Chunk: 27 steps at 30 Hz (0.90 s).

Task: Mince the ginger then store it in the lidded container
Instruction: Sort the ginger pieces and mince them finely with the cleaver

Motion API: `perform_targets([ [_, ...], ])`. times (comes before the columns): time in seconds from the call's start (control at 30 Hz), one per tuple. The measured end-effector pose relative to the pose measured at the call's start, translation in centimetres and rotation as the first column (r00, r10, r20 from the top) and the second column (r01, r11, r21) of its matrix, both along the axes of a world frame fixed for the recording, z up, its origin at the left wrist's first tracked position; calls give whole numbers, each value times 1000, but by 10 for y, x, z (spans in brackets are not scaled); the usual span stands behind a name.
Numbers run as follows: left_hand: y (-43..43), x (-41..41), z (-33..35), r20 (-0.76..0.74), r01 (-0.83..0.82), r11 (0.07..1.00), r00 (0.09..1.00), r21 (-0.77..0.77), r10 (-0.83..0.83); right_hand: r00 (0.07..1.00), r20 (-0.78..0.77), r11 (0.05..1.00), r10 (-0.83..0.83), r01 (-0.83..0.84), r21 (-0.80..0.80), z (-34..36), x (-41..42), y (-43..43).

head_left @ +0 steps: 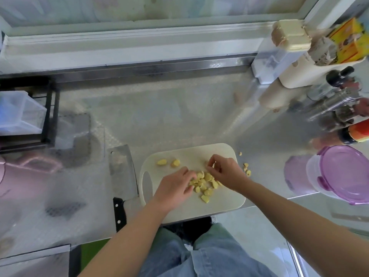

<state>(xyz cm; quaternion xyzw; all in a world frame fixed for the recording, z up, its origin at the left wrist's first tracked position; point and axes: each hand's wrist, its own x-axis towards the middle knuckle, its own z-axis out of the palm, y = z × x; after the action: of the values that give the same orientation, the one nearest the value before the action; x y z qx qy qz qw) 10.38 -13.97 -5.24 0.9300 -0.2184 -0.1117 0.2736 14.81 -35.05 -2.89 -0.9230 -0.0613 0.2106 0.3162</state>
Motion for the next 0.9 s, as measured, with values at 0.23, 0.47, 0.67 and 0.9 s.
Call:
perform_targets([
  [0.23,-23,-5,0,-26,-61,995,998,82,64,975,54,961,213,-200,-192,-11,-33,-18],
  [0.47,-34,-14,5,-37,-211,970,976,120,216,995,43,976,90,-80,-201,-17,-42,-14],
  [0.67,-42,-17,6,-68,-287,949,952,131,297,992,126,972,12,18,-234,-12,-37,-7],
  [0.9,-45,-15,4,-171,-346,933,918,99,358,998,59,978,-32,43,-204,-17,-28,12],
])
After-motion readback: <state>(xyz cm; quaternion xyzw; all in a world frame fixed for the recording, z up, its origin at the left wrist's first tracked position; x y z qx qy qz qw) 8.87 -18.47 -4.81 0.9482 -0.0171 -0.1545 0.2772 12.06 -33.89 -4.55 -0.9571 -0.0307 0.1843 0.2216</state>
